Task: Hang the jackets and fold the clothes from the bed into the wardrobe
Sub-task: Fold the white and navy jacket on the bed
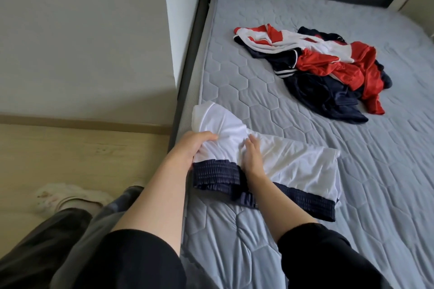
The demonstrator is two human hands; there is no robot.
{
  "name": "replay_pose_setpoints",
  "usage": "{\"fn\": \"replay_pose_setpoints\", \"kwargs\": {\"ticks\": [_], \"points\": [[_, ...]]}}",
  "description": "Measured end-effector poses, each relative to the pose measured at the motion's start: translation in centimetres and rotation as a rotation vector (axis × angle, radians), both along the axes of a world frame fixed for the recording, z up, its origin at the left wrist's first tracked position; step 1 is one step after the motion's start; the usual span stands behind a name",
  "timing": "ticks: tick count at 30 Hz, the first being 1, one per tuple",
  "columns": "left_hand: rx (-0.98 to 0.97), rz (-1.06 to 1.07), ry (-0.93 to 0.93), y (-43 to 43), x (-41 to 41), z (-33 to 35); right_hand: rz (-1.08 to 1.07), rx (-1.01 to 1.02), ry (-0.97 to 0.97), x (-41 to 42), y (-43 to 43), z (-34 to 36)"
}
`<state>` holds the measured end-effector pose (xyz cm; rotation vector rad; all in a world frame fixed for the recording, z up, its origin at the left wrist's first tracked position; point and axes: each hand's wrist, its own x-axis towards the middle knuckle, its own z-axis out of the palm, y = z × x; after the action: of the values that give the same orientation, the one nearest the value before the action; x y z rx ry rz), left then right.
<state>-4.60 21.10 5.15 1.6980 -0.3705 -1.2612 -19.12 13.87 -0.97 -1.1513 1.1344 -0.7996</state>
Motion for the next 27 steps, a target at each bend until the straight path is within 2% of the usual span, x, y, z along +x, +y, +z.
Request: {"fn": "replay_pose_setpoints", "kwargs": {"ticks": [4,6,10,12,14,15,16,17,18,21,23,25,27], "points": [[-0.115,0.005,0.042,0.6,0.9,1.6,0.056,0.132,-0.051,3.3,1.8,1.6],[-0.178,0.028,0.075,1.0,1.4,2.1,0.17,0.263,-0.159,4.3,2.6,1.9],[-0.19,-0.019,-0.059,0.9,1.1,2.6,0.311,0.34,-0.218,4.0,2.2,3.1],[-0.227,-0.166,-0.066,0.4,-0.4,2.7,0.297,0.278,-0.203,1.7,0.9,3.6],[-0.323,-0.377,0.141,-0.3,-2.9,2.2,0.2,0.218,-0.127,-2.2,-0.6,3.5],[-0.341,-0.487,0.239,-0.5,-4.4,1.7,0.121,0.208,-0.137,-4.5,-1.4,3.1],[-0.331,-0.567,0.259,-0.8,-5.7,1.1,0.031,0.197,-0.183,-6.9,-1.9,2.7],[-0.308,-0.615,0.184,-1.0,-6.7,0.4,-0.034,0.203,-0.25,-8.9,-2.4,2.3],[-0.292,-0.628,0.008,-1.1,-7.5,-0.4,-0.061,0.264,-0.332,-10.7,-2.8,2.2],[-0.315,-0.693,-0.757,-1.1,-8.7,-3.0,0.007,0.499,-0.353,-13.9,-3.8,2.1],[-0.306,-0.778,-1.143,-0.6,-8.8,-4.3,0.106,0.461,-0.298,-14.1,-3.7,2.2],[-0.144,-0.77,-1.314,-0.3,-8.5,-5.1,0.147,0.369,-0.18,-12.9,-3.2,2.6],[0.025,-0.735,-1.288,-0.1,-8.1,-5.6,0.16,0.193,0.032,-11.5,-2.5,2.9]]}}
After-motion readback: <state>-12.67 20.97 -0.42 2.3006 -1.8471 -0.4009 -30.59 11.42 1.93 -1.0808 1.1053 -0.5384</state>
